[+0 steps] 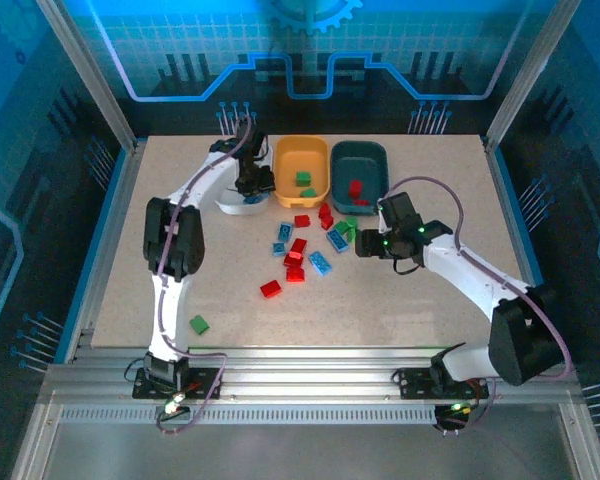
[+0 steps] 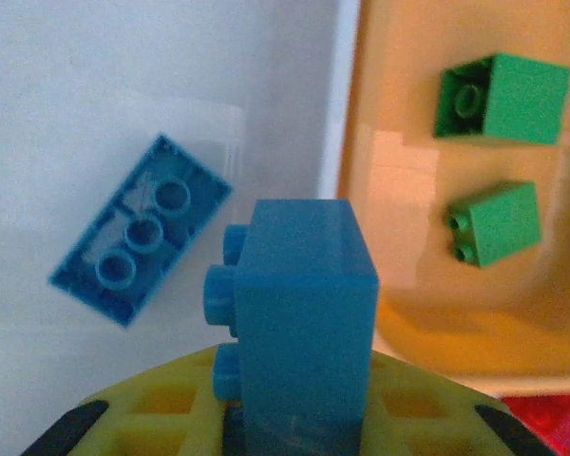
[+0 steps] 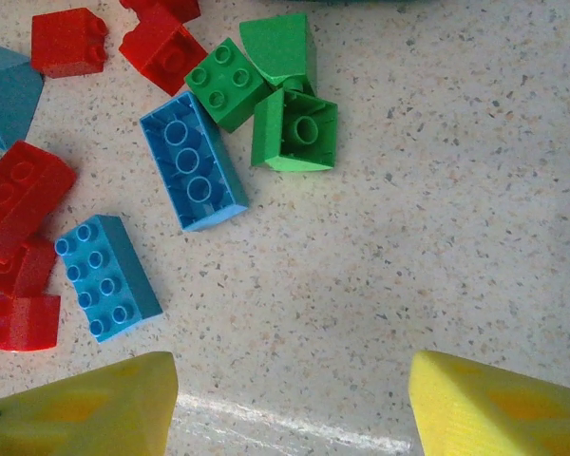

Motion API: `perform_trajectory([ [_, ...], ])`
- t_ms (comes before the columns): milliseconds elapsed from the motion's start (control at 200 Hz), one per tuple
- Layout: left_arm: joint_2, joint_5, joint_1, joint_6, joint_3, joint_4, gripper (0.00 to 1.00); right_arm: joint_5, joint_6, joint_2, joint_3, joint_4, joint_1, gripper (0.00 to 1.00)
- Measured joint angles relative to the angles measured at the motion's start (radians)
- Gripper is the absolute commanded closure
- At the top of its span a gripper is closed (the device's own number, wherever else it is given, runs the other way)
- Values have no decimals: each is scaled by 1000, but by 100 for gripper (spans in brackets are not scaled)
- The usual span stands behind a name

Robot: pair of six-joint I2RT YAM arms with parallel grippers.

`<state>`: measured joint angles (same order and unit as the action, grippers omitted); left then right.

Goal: Sort the legos into containers by color

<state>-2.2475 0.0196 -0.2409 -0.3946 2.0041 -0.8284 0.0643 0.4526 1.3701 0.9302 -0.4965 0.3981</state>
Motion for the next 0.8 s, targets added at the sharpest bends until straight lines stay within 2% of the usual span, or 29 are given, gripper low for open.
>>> perform_trajectory([
  [105,-62,0,10,6,106,-43,86,2,0,-19,-9,-3,0,32],
  [170,-78,0,13,6,140,-61,86,2,0,-29,-13,-6,0,32],
  [435,-100,0,29,6,161,-101,79,5,0,-33,-15,-11,0,32],
  [490,-102,0,32,6,161,-105,72,5,0,-33,-15,-11,0,32],
  [580,-103,0,34,9,161,-109,67,5,0,-33,-15,-11,0,32],
  [800,-103,-1,35,26,161,-109,38,5,0,-57,-16,-21,0,32],
])
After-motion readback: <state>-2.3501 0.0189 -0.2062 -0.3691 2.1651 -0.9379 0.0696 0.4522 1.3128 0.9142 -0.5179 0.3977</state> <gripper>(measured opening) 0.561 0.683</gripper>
